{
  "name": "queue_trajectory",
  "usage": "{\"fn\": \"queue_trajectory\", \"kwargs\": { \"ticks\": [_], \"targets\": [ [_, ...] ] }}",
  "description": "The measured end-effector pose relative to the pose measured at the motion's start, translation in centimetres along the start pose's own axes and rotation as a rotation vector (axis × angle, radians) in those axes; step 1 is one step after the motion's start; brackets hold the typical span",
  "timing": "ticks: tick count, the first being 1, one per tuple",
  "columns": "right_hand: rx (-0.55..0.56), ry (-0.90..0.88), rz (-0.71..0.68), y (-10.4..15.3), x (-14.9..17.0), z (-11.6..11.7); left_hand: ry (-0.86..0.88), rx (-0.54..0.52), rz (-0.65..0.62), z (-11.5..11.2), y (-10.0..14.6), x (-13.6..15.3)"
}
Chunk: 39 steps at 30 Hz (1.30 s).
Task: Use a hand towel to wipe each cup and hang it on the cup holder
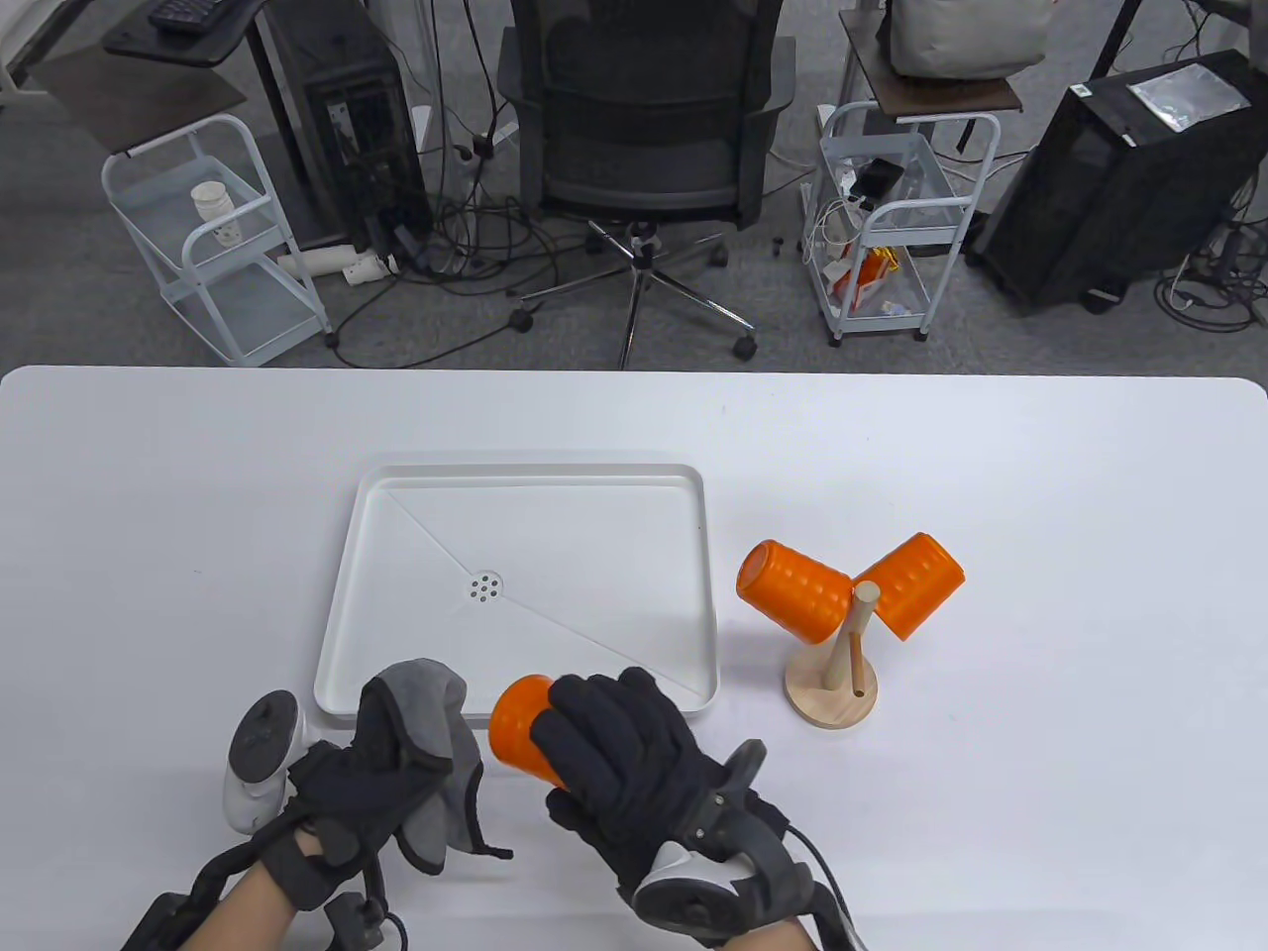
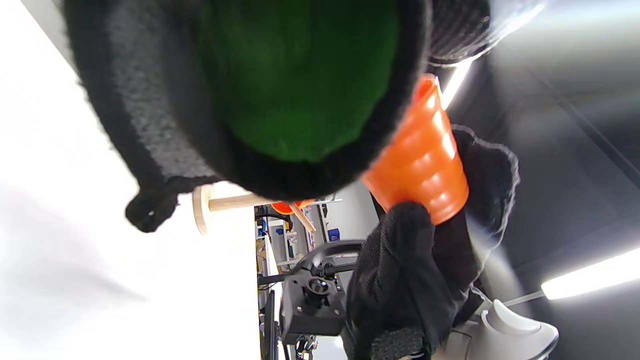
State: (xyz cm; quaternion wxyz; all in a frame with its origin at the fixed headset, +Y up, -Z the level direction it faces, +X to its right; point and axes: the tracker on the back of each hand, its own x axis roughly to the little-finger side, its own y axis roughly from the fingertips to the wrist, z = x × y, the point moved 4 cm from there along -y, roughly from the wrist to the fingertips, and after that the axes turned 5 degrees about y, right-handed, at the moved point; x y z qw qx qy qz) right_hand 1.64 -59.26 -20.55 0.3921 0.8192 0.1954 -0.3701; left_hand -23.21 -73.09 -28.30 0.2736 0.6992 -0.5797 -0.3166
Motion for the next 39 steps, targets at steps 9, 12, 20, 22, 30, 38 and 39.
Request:
{"fn": "queue_trajectory", "kwargs": {
  "ticks": [9, 12, 20, 22, 30, 38, 39],
  "targets": [
    [0.037, 0.225, 0.158, 4.0, 3.8, -7.5, -0.007, 0.000, 0.006, 0.0, 0.0, 0.1],
    [0.042, 0.275, 0.213, 5.4, 4.9, -9.1, -0.007, 0.001, 0.009, 0.0, 0.0, 0.1],
    [0.001, 0.318, 0.381, 9.5, 8.4, -9.6, -0.008, 0.007, 0.020, -0.1, 0.0, 0.2],
    [-0.030, 0.322, 0.411, 10.3, 9.2, -8.8, -0.007, 0.007, 0.022, -0.2, 0.0, 0.2],
    [-0.166, 0.395, 0.460, 10.8, 11.6, -4.7, 0.000, 0.003, 0.027, -0.1, -0.1, 0.2],
    [-0.217, 0.416, 0.511, 10.6, 13.0, -2.6, 0.002, 0.005, 0.026, -0.1, -0.1, 0.2],
    [-0.227, 0.424, 0.516, 10.6, 13.2, -2.4, 0.003, 0.005, 0.025, -0.1, -0.1, 0.2]
  ]
}}
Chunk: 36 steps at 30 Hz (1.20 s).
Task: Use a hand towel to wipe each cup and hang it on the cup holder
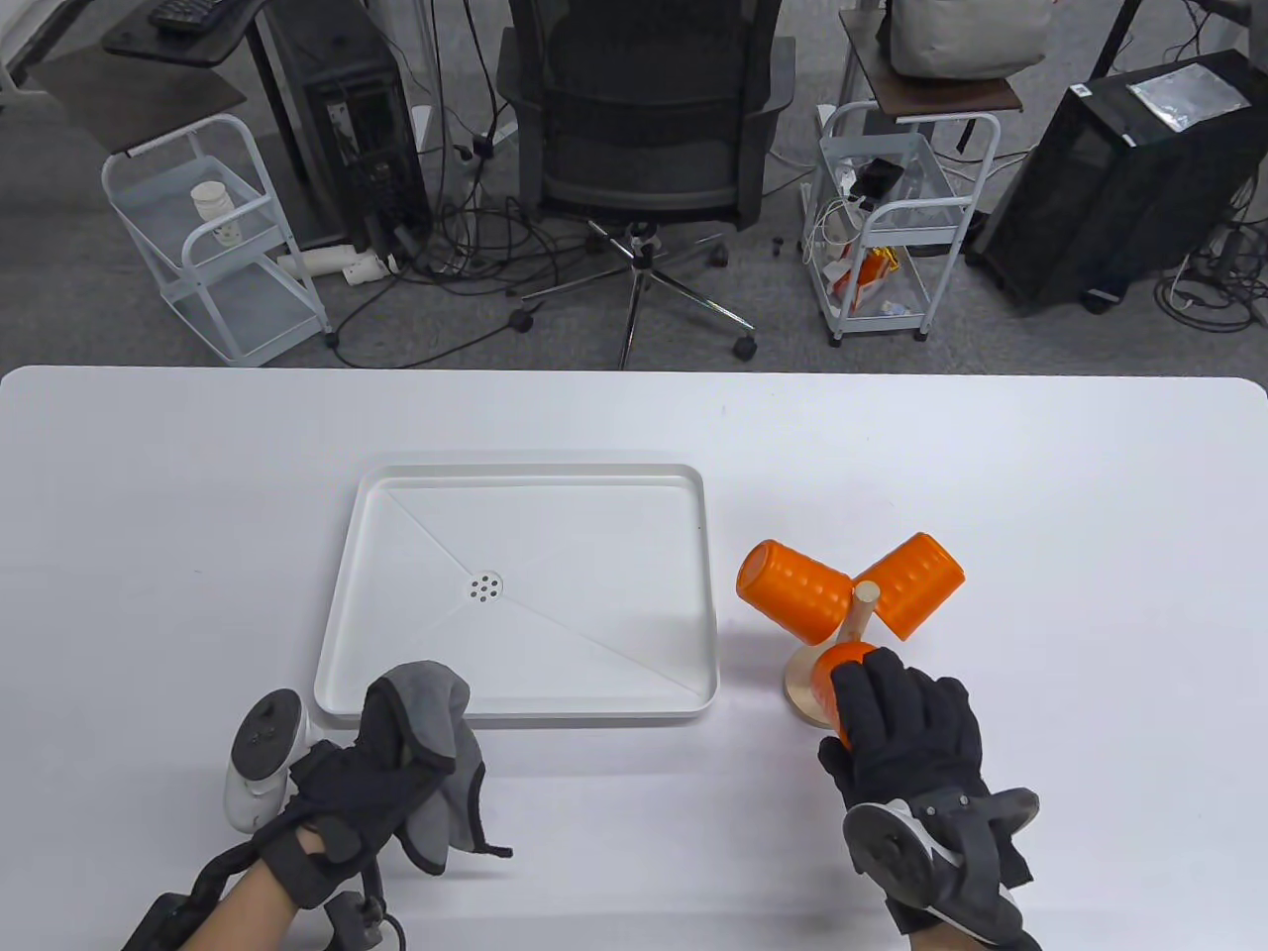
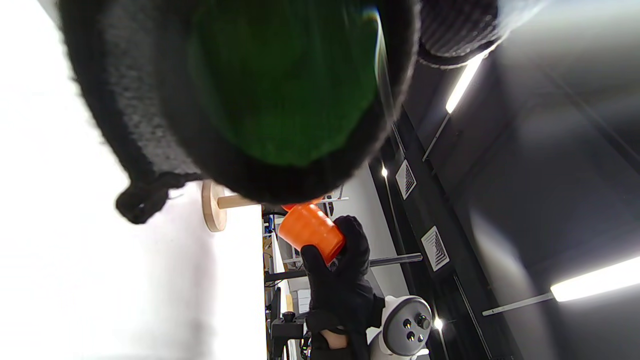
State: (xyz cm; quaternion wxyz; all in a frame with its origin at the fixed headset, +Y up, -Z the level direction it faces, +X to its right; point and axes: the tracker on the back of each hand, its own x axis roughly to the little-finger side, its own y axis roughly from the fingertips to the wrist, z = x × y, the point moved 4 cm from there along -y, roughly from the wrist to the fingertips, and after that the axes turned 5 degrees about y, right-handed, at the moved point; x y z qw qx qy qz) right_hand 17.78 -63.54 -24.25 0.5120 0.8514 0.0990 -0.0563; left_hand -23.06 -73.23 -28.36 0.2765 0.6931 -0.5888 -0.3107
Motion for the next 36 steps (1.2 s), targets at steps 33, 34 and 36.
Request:
{"fn": "queue_trajectory", "kwargs": {
  "ticks": [33, 34, 36],
  "targets": [
    [-0.080, 0.037, 0.007, -0.3, -1.0, 0.9, 0.001, 0.007, -0.013, 0.1, 0.1, -0.1],
    [-0.076, 0.029, 0.006, -0.3, -1.1, 0.6, 0.002, 0.007, -0.013, 0.1, 0.1, -0.1],
    [-0.050, 0.011, -0.001, -0.4, -1.7, -0.3, 0.001, 0.006, -0.013, 0.1, 0.1, -0.2]
  ]
}}
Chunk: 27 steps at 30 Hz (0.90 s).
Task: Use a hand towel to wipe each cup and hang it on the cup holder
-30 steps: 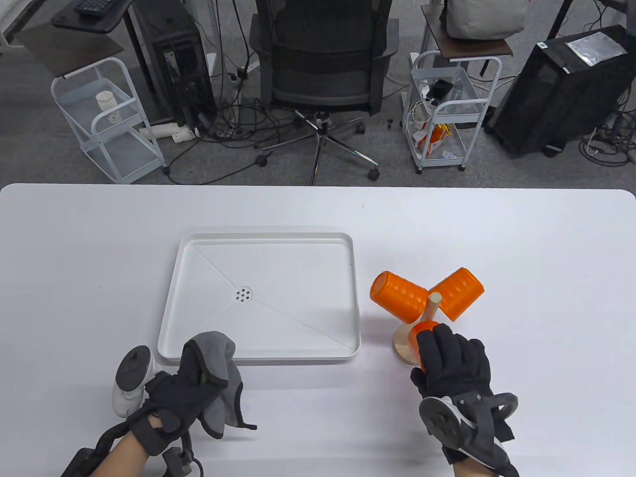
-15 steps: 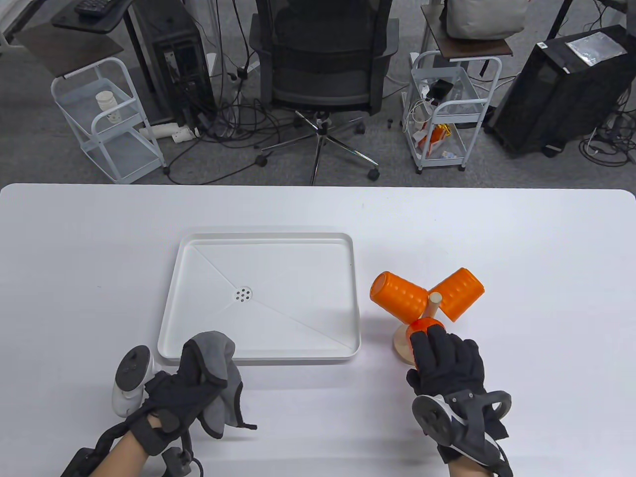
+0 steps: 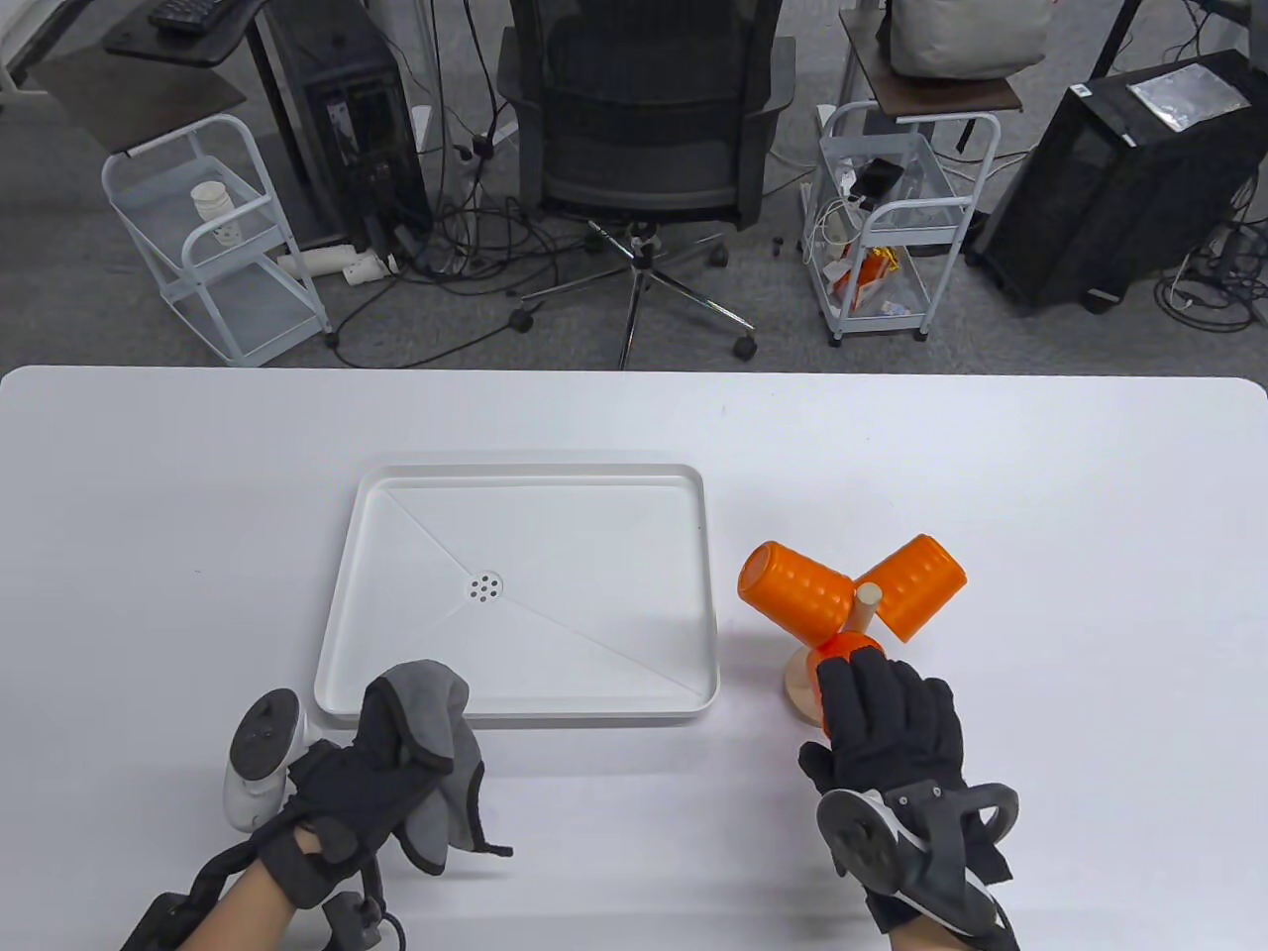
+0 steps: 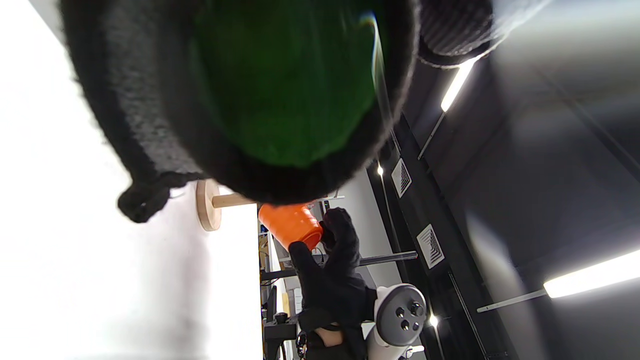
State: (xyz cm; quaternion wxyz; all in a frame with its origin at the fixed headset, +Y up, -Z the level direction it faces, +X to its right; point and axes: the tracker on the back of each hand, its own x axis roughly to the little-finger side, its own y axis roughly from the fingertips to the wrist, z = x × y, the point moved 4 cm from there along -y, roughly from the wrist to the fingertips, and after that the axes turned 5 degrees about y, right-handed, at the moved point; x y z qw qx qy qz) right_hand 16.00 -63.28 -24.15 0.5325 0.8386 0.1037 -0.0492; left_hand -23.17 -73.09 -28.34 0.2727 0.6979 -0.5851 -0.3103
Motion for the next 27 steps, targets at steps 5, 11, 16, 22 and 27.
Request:
{"fn": "queue_trajectory", "kwargs": {
  "ticks": [5, 11, 16, 22, 27],
  "targets": [
    [0.092, -0.016, -0.047, -0.4, -2.8, -2.6, -0.001, 0.000, 0.003, 0.0, 0.0, 0.0],
    [0.092, -0.116, -0.133, -2.1, -7.7, -3.7, 0.001, -0.003, 0.006, 0.0, 0.0, 0.1],
    [0.040, -0.203, -0.187, -4.4, -11.3, -2.2, 0.001, -0.006, 0.006, 0.0, 0.0, 0.0],
    [-0.071, -0.306, -0.198, -7.1, -14.4, 1.9, 0.005, -0.012, 0.014, 0.1, 0.1, 0.1],
    [-0.127, -0.328, -0.188, -8.1, -15.7, 4.9, 0.005, -0.015, 0.024, 0.1, 0.1, 0.2]
  ]
}}
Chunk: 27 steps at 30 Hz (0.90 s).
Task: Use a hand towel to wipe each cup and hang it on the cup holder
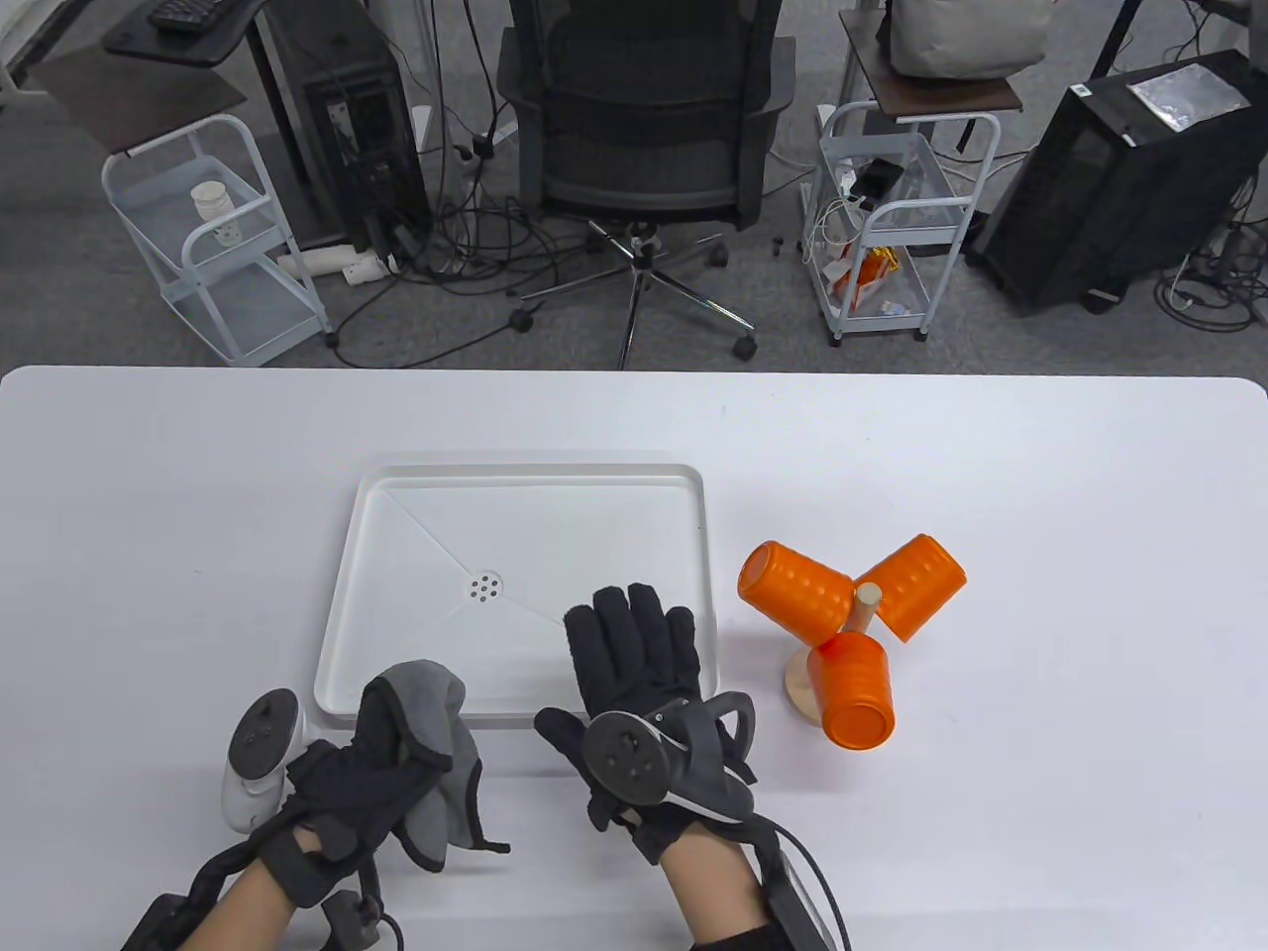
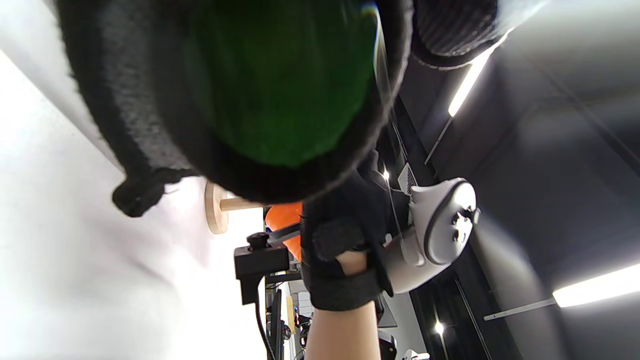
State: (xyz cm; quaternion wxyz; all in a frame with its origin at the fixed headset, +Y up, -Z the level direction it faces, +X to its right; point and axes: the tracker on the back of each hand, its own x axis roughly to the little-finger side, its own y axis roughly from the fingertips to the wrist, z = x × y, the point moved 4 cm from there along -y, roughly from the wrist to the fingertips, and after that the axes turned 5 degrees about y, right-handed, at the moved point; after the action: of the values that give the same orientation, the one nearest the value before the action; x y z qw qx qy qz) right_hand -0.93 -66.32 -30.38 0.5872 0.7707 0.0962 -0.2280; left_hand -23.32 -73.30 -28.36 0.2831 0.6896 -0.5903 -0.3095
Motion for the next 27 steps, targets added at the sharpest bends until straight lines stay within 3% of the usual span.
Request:
{"fn": "queue_trajectory", "kwargs": {
  "ticks": [11, 18, 21, 27],
  "targets": [
    [0.002, -0.136, 0.070, 1.0, 2.3, 2.4, 0.025, -0.038, 0.007, 1.0, 0.3, -0.5],
    [-0.005, -0.166, 0.084, 1.1, 3.0, 2.8, -0.106, -0.267, 0.096, 5.6, 2.7, -2.9],
    [-0.010, -0.169, 0.074, 1.1, 2.9, 2.8, -0.212, -0.378, 0.227, 8.2, 4.8, -3.4],
    [-0.005, -0.186, 0.067, 1.1, 2.9, 2.9, -0.266, -0.544, 0.456, 12.9, 9.4, -3.8]
  ]
}}
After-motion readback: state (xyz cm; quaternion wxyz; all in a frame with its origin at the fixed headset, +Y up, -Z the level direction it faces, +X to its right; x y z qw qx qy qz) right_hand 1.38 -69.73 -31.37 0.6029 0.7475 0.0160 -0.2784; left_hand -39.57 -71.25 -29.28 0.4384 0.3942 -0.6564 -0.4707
